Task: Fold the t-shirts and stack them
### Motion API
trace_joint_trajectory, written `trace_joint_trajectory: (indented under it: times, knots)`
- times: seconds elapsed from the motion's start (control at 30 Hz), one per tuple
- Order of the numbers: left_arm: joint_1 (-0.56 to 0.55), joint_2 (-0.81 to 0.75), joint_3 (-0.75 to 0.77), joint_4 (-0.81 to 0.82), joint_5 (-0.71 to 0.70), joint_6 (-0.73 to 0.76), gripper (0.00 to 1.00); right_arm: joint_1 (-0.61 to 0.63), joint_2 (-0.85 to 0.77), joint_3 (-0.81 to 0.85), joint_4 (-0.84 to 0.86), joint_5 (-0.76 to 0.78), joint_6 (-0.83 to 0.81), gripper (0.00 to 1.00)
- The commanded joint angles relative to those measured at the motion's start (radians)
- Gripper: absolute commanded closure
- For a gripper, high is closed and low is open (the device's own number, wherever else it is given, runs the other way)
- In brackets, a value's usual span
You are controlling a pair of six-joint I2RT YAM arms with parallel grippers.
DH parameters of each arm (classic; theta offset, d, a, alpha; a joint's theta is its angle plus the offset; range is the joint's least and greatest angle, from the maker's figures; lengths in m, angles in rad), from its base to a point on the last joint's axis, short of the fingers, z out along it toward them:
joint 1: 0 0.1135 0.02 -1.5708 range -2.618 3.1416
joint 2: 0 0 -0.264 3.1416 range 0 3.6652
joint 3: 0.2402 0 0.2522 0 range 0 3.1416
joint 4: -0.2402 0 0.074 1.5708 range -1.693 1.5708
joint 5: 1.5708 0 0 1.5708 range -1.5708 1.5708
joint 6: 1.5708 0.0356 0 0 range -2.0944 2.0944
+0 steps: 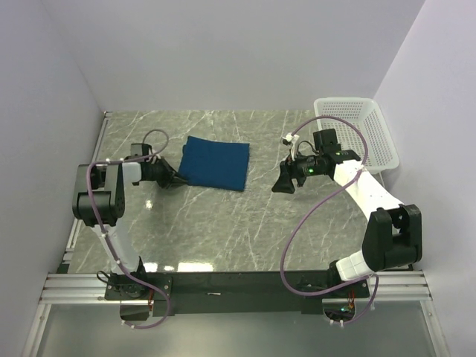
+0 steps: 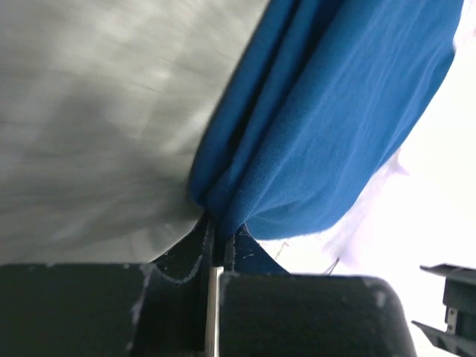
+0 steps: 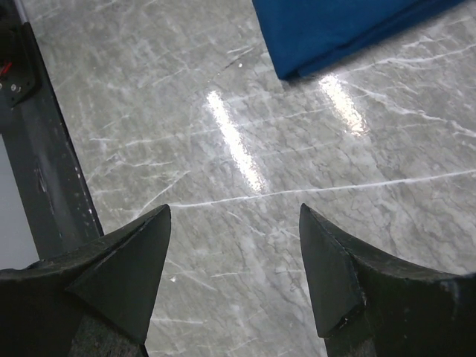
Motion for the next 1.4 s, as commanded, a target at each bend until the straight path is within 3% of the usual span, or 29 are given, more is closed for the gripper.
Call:
trace_joint_trajectory:
  times: [0.0,0.1,0.43,0.53,0.63,0.8,0.87,1.0,1.13,1.2,1.3,1.33,1.37]
  knots:
    - [0.060,-0.026,0.012,-0.060,-0.100,0.065,0.99,0.003,-0.021,0.022,-0.008,-0.045,-0.024,0.24]
    - [0.124,-0.025,0.055,-0.109,-0.131,0.097,0.99,0.003,-0.018,0.023,-0.013,-0.045,-0.027,0.24]
    - [0.514,0.041,0.168,-0.216,-0.185,0.194,0.99,0.003,-0.007,0.031,-0.033,-0.045,-0.041,0.24]
    - [0.525,0.044,0.220,-0.235,-0.238,0.208,0.98,0.005,-0.003,0.035,-0.043,-0.045,-0.044,0.24]
    - [0.508,0.029,0.311,-0.297,-0.328,0.237,0.84,0.005,-0.012,0.032,-0.040,-0.041,-0.043,0.24]
    - [0.481,-0.063,0.463,-0.439,-0.534,0.285,0.75,0.003,-0.026,0.032,-0.031,-0.015,-0.041,0.24]
    - [0.481,-0.158,0.452,-0.448,-0.623,0.278,0.71,0.003,-0.030,0.032,-0.034,0.007,-0.041,0.24]
    - [0.484,-0.362,0.315,-0.385,-0.628,0.252,0.67,0.003,-0.096,0.016,0.001,0.136,-0.024,0.24]
    - [0.490,-0.576,0.209,-0.357,-0.579,0.209,0.53,0.003,-0.176,-0.014,0.024,0.244,-0.030,0.24]
    - [0.502,-0.650,0.137,-0.336,-0.483,0.194,0.48,0.003,-0.228,-0.014,0.023,0.277,-0.036,0.24]
    - [0.504,-0.779,0.023,-0.261,-0.353,0.115,0.02,0.003,-0.337,-0.017,0.026,0.363,-0.029,0.23]
    - [0.502,-0.807,-0.024,-0.136,-0.111,0.090,0.00,0.002,-0.378,-0.039,0.082,0.399,-0.008,0.23]
    - [0.500,-0.804,-0.075,-0.030,0.041,0.059,0.00,0.002,-0.429,-0.062,0.131,0.511,0.020,0.20]
